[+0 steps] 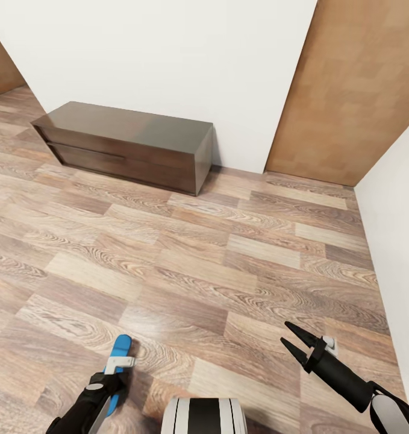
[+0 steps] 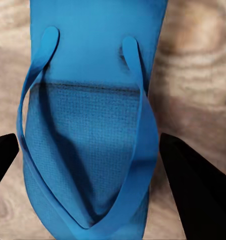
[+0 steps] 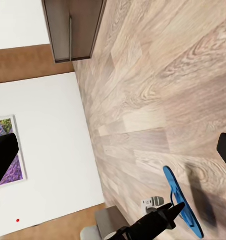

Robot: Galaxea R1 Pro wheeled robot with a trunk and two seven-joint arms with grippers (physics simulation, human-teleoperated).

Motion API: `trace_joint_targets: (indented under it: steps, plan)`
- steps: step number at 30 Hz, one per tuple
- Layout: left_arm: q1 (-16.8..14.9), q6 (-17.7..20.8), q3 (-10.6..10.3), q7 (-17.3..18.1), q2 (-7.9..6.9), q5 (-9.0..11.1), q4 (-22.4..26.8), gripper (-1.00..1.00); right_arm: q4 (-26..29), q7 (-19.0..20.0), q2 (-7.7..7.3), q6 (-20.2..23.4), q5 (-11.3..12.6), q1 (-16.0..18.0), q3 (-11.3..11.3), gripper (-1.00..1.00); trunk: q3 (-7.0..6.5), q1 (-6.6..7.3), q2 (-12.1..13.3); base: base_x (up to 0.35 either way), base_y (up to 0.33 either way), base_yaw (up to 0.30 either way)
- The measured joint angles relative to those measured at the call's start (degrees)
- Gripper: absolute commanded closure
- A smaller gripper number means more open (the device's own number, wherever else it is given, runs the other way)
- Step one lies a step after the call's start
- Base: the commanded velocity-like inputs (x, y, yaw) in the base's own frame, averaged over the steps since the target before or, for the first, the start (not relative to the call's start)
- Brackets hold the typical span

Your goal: In the bedroom, move the book from the bed onto either nightstand, and place the two sandals side by side next to the bed.

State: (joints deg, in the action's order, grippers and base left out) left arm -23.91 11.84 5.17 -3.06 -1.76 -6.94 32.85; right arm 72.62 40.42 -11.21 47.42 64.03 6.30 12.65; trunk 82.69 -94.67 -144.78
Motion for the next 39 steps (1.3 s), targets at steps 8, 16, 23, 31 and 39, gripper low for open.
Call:
trace_joint_targets:
  steps: [8, 16, 23, 31, 39]
  plan:
    - [-0.01, 0.30, 0.84, 0.44, 0.99, 0.82, 5.51, 1.00, -0.85, -0.08, -0.13, 0.03, -0.52, 0.00, -0.22, -1.00, -1.78, 0.21, 0.11, 0.000, 0.000, 0.000]
    - [0.06, 1.94, 1.86, 1.59, 0.82, 5.83, 14.88, 1.00, -10.46, -0.36, -0.22, -0.61, -14.30, 0.00, 0.34, -1.00, -3.55, 0.41, 0.22, 0.000, 0.000, 0.000]
    - [0.10, 4.95, 1.75, 14.81, -0.81, 6.27, 16.83, 1.00, -15.98, -0.56, -1.09, -0.83, -18.30, 0.00, 0.51, -1.00, -5.10, 0.59, 0.31, 0.000, 0.000, 0.000]
    - [0.18, 5.29, 2.88, 39.04, -6.78, 6.21, 16.66, 1.00, -18.56, -0.33, -2.57, -0.96, -18.46, 0.00, 0.62, -1.00, -6.87, 0.80, 0.42, 0.000, 0.000, 0.000]
    - [0.19, 5.24, 4.95, 40.82, -7.48, 6.13, 16.66, 1.00, -18.72, -0.54, -2.60, -0.98, -18.54, 0.00, 0.63, -1.00, -8.65, 1.00, 0.52, 0.000, 0.000, 0.000]
